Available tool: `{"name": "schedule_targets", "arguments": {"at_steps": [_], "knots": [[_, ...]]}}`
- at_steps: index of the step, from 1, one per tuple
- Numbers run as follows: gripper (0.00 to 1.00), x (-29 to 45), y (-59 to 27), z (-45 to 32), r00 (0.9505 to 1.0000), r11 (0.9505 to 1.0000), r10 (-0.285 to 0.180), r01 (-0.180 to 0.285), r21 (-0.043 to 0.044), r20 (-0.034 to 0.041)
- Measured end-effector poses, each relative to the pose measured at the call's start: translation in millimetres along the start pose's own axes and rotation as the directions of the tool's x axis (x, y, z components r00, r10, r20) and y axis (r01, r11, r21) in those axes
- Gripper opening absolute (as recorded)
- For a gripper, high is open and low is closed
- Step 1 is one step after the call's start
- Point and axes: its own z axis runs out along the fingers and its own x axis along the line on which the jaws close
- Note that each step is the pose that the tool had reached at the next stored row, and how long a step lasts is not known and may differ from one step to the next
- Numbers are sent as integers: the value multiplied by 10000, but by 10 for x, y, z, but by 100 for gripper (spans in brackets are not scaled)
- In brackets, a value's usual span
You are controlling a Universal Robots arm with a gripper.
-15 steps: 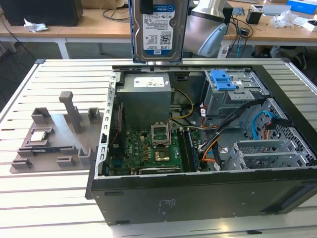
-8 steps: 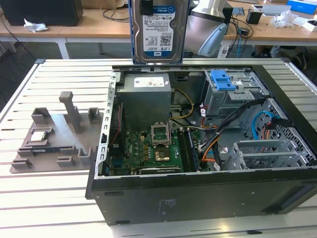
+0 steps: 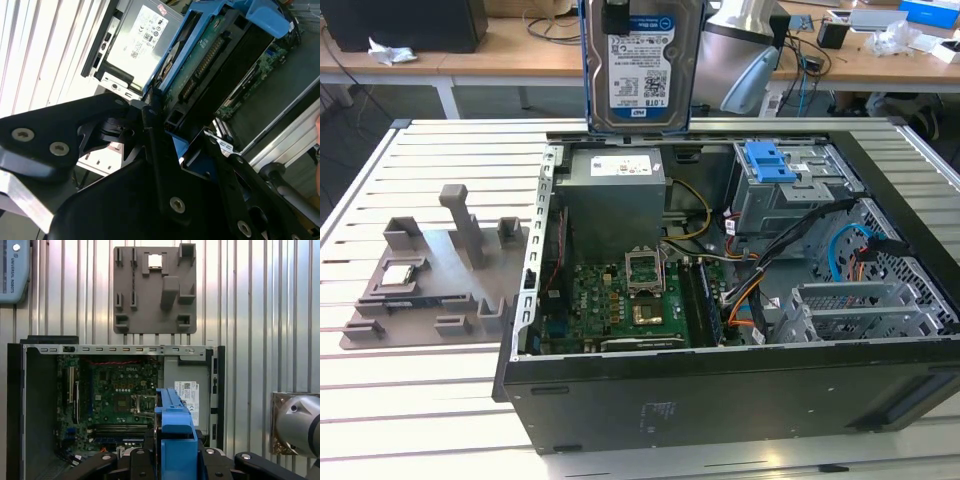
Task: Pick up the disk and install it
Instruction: 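Pick up the disk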
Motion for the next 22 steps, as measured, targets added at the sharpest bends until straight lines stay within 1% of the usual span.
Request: {"name": "schedule_targets", "arguments": {"at_steps": [13, 17, 19, 22], "knots": [[36, 72, 0, 6, 10000, 10000, 0, 0, 0, 0], [36, 120, 1, 8, 10000, 10000, 0, 0, 0, 0], [36, 187, 1, 12, 10000, 10000, -1, 1, 0, 0], [36, 224, 2, 16, 10000, 10000, 0, 0, 0, 0]]}}
